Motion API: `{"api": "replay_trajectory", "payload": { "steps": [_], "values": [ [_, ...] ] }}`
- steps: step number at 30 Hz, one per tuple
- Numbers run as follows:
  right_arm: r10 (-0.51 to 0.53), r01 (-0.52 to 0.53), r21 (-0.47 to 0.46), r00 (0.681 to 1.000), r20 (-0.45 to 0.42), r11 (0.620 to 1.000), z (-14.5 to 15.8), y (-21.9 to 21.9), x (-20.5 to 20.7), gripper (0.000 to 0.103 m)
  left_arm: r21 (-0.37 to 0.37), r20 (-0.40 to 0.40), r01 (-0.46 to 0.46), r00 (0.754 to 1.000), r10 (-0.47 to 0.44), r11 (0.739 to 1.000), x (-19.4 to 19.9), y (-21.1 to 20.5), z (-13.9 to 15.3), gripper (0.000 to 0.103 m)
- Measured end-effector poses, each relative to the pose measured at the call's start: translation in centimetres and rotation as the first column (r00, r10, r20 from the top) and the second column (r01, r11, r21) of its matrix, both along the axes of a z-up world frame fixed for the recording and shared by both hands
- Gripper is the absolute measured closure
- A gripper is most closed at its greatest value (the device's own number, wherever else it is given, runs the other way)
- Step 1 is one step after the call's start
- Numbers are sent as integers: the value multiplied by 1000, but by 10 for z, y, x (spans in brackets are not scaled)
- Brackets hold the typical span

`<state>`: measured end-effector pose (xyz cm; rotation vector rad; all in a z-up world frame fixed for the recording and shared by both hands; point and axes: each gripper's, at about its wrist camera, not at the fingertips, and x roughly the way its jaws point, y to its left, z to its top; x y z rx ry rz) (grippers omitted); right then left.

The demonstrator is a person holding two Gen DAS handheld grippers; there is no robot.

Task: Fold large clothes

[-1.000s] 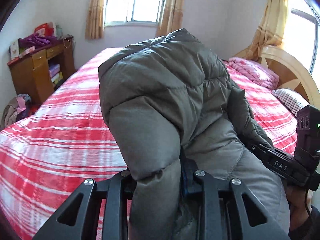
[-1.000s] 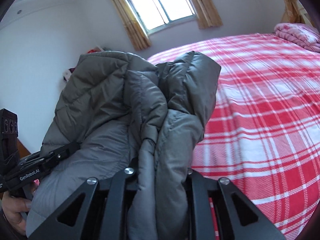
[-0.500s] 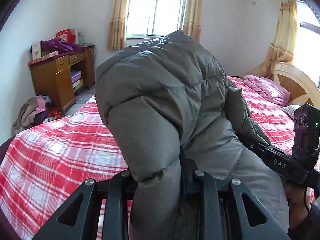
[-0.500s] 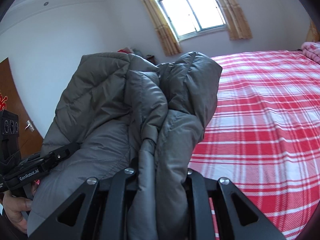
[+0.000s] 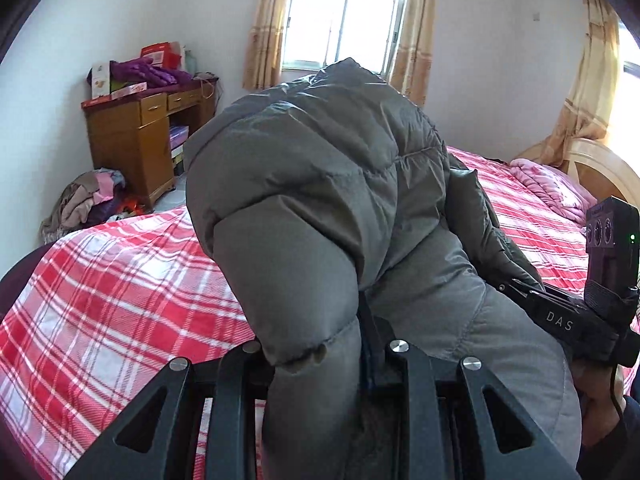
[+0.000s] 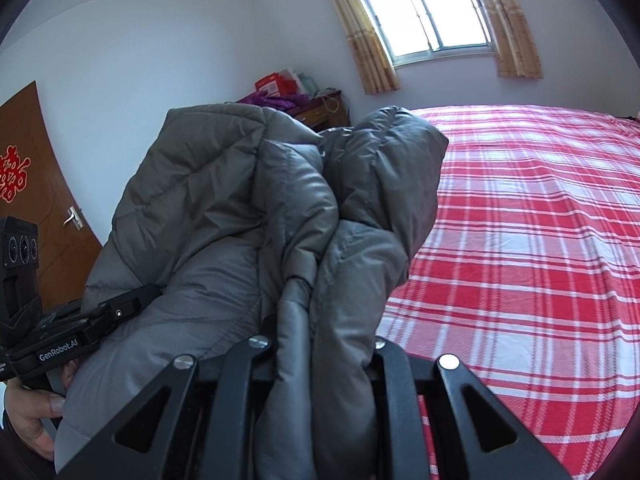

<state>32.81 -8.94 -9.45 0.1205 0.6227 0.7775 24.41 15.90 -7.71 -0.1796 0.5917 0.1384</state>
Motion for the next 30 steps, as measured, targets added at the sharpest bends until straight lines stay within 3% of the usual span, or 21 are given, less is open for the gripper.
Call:
{"api": "replay_trajectory", "payload": {
  "steps": [17,22,27,30],
  "values": [
    [91,-100,-86,990,-107,991,-32,65,25,85,-14,-114,-82,990,80,997,-5,51,-43,75],
    [95,-114,-134,985,-143,984,-51,79,28,85,-19,-157,-115,981,111,993,-3,61,-65,66],
    [89,-114,-145,981,-170,983,-68,82,27,82,-24,-182,-148,973,141,989,-2,66,-78,45],
    [81,-111,-158,979,-186,981,-76,83,29,78,-28,-190,-161,970,153,987,-2,68,-83,39]
  ]
}}
